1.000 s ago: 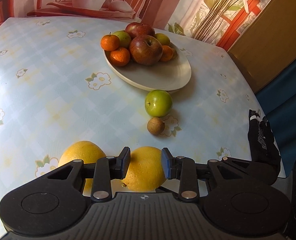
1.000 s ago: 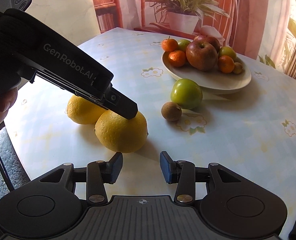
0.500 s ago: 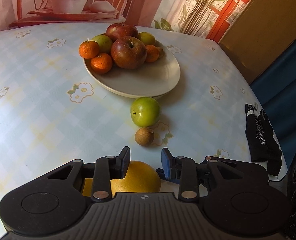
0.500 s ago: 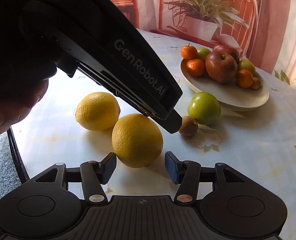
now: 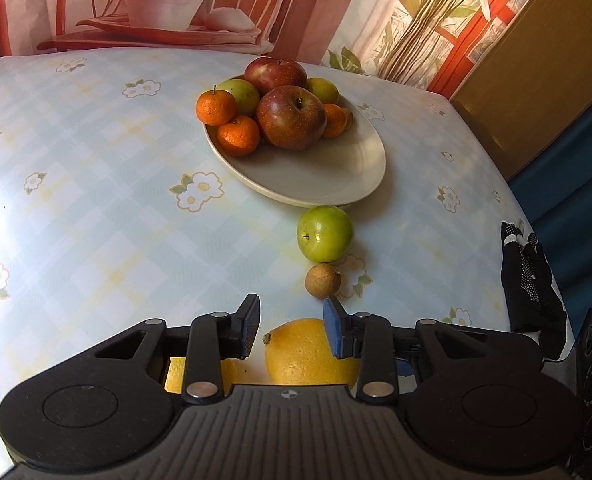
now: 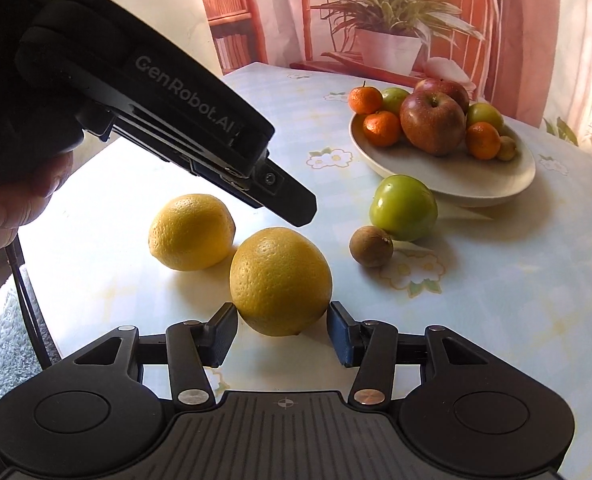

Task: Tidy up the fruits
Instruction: 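Close right gripper on the large yellow grapefruit while left tool presses its top, then carry the grapefruit onto the plate with right gripper while left tool steadies its top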

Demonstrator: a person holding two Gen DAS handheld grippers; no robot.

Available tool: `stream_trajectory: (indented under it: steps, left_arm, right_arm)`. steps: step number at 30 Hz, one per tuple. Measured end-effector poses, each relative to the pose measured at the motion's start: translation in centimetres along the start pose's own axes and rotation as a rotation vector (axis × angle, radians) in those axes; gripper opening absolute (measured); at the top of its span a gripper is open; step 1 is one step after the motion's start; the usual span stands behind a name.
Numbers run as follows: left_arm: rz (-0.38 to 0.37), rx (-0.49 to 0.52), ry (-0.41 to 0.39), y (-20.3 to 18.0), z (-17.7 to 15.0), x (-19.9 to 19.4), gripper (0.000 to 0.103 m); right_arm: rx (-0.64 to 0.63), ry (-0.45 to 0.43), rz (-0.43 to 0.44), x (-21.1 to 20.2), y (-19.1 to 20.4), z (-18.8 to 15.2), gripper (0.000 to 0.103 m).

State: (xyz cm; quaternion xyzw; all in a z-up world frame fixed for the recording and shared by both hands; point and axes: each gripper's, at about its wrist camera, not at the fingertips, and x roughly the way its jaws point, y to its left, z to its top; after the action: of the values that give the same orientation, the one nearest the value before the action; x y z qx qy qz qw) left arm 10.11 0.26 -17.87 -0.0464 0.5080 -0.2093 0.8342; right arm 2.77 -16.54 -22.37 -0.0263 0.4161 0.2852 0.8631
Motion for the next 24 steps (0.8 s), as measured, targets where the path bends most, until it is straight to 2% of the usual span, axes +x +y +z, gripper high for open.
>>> stream_trajectory:
  steps: [5, 14, 16, 24]
  left_arm:
    - [-0.030, -0.078, 0.006, 0.8, -0.2, 0.6, 0.037]
    - [-0.104, -0.138, 0.012, 0.1, -0.7, 1.3, 0.037]
    - [-0.128, -0.143, 0.012, -0.2, -1.0, 1.6, 0.037]
    - [-0.145, -0.137, -0.008, -1.1, -1.3, 1.9, 0.037]
  right_arm:
    - [0.032, -0.006, 0.006, -0.2, -0.5, -0.4, 0.045]
    - [0.081, -0.008, -0.002, -0.3, -1.5, -0.7, 0.046]
    - [0.084, -0.009, -0.014, -0.3, -1.7, -0.7, 0.046]
    - [0.080, -0.014, -0.044, -0.8, -2.0, -1.1, 0.046]
